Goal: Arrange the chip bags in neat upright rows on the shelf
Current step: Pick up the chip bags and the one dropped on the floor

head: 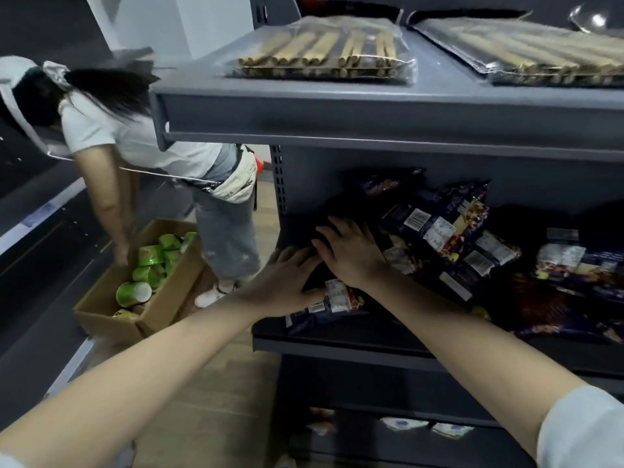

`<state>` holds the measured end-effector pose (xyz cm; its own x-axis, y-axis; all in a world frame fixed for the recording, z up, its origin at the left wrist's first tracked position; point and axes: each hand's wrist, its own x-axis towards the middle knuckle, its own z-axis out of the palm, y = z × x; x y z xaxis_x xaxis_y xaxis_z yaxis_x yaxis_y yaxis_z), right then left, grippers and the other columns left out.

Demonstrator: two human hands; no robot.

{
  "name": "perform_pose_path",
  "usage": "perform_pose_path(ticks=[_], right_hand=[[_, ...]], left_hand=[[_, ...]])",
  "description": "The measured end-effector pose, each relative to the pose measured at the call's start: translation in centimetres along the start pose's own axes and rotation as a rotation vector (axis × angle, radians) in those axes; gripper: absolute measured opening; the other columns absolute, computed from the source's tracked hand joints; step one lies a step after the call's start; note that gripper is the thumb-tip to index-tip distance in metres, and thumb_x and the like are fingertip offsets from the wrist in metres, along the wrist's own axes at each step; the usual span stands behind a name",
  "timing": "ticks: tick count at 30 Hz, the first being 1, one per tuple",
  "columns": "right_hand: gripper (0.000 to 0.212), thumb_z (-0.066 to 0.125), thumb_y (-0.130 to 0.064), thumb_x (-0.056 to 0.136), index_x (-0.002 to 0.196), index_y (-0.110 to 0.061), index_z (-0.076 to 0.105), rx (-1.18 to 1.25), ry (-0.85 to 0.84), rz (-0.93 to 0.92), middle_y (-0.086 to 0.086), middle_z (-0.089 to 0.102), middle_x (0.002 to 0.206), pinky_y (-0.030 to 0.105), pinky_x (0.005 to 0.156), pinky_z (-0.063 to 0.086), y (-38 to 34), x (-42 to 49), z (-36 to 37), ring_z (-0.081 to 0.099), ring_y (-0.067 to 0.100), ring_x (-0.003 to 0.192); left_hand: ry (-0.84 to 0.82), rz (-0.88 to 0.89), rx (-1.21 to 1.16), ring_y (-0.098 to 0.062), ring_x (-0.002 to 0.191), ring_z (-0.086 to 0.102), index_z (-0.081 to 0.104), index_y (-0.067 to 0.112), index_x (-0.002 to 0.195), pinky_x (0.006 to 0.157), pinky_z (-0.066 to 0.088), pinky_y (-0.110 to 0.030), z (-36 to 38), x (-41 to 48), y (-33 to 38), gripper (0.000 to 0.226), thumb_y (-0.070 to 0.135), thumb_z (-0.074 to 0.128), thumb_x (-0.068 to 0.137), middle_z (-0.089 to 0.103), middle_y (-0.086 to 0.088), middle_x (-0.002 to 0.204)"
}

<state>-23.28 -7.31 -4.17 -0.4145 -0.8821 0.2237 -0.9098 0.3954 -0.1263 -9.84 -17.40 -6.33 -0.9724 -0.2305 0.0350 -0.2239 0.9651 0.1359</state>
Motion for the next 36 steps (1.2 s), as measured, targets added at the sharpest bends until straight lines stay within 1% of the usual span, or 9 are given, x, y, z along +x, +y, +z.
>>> perform_pose_path(ticks=[4,7,10,13,19,25,30,33,36], right_hand=[[0.048,0.031,-0.042,0.099,0.132,-0.015,0.052,-0.078,-0.017,-0.044,0.012,0.048,0.140,0.046,0.113,0.017,1.5,-1.1,0.4,0.039,0.032,0.132],[0.058,0.018,-0.045,0.096,0.126,-0.015,0.058,-0.150,-0.044,-0.077,0.011,0.056,0.132,0.047,0.112,0.019,2.4,-1.5,0.3,0.044,0.032,0.128],[0.050,0.025,-0.044,0.098,0.130,-0.017,0.054,-0.181,-0.068,-0.080,0.006,0.053,0.136,0.044,0.113,0.016,3.5,-2.1,1.0,0.037,0.029,0.134],[0.059,0.016,-0.048,0.095,0.135,-0.019,0.048,-0.219,-0.088,-0.069,0.004,0.051,0.138,0.043,0.112,0.015,4.1,-2.2,1.1,0.033,0.027,0.136],[0.052,0.028,-0.048,0.098,0.138,-0.020,0.044,-0.175,-0.055,-0.076,0.002,0.050,0.140,0.040,0.110,0.017,5.0,-3.0,1.7,0.031,0.025,0.138],[0.067,0.008,-0.052,0.092,0.140,-0.020,0.042,-0.189,-0.076,-0.059,0.001,0.054,0.136,0.039,0.109,0.019,4.8,-3.4,2.0,0.034,0.024,0.136],[0.067,0.006,-0.052,0.092,0.141,-0.021,0.041,-0.188,-0.082,-0.045,-0.001,0.055,0.135,0.039,0.109,0.019,4.8,-3.2,2.4,0.035,0.023,0.135],[0.067,0.007,-0.052,0.092,0.139,-0.022,0.043,-0.189,-0.074,-0.045,-0.002,0.055,0.135,0.038,0.109,0.018,4.9,-3.1,2.3,0.035,0.022,0.135],[0.066,0.009,-0.052,0.092,0.137,-0.021,0.046,-0.176,-0.062,-0.050,-0.001,0.057,0.133,0.039,0.108,0.020,5.1,-2.9,2.3,0.036,0.022,0.134]], left_hand=[[0.019,0.019,0.015,-0.027,0.141,0.014,0.015,0.024,0.149,0.115,0.012,-0.043,0.9,0.0,0.2,0.074,0.059,0.040,0.088,0.018,-0.003,0.155],[0.036,0.009,-0.018,-0.027,0.142,0.012,0.016,0.022,0.149,0.115,0.011,-0.043,1.0,0.4,0.3,0.075,0.056,0.044,0.088,0.017,-0.004,0.156],[0.049,0.002,-0.045,-0.028,0.142,0.011,0.017,0.022,0.148,0.115,0.011,-0.044,1.6,0.4,0.9,0.076,0.058,0.038,0.085,0.016,-0.004,0.156],[0.074,-0.007,-0.071,-0.027,0.142,0.012,0.016,0.023,0.149,0.115,0.010,-0.044,1.8,0.4,1.0,0.083,0.065,0.023,0.077,0.018,-0.003,0.156],[0.091,-0.007,-0.128,-0.027,0.140,0.018,0.016,0.023,0.149,0.114,0.016,-0.045,2.3,0.1,0.9,0.081,0.064,0.024,0.080,0.023,-0.006,0.154],[0.101,-0.004,-0.140,-0.028,0.139,0.023,0.020,0.022,0.148,0.113,0.019,-0.046,2.8,-0.1,0.9,0.079,0.064,0.027,0.082,0.025,-0.007,0.153],[0.028,-0.012,-0.161,-0.026,0.142,0.014,0.014,0.025,0.149,0.116,0.012,-0.042,2.5,0.0,0.8,0.077,0.065,0.030,0.085,0.017,-0.006,0.156],[-0.058,-0.023,-0.275,-0.021,0.144,0.005,0.008,0.029,0.149,0.117,0.009,-0.041,0.7,0.1,0.3,0.077,0.066,0.033,0.087,0.007,0.000,0.158],[-0.003,0.059,-0.280,-0.016,0.144,0.001,0.006,0.032,0.148,0.116,0.005,-0.034,-1.0,-1.3,-0.3,0.083,0.073,0.036,0.082,0.004,0.004,0.158]])
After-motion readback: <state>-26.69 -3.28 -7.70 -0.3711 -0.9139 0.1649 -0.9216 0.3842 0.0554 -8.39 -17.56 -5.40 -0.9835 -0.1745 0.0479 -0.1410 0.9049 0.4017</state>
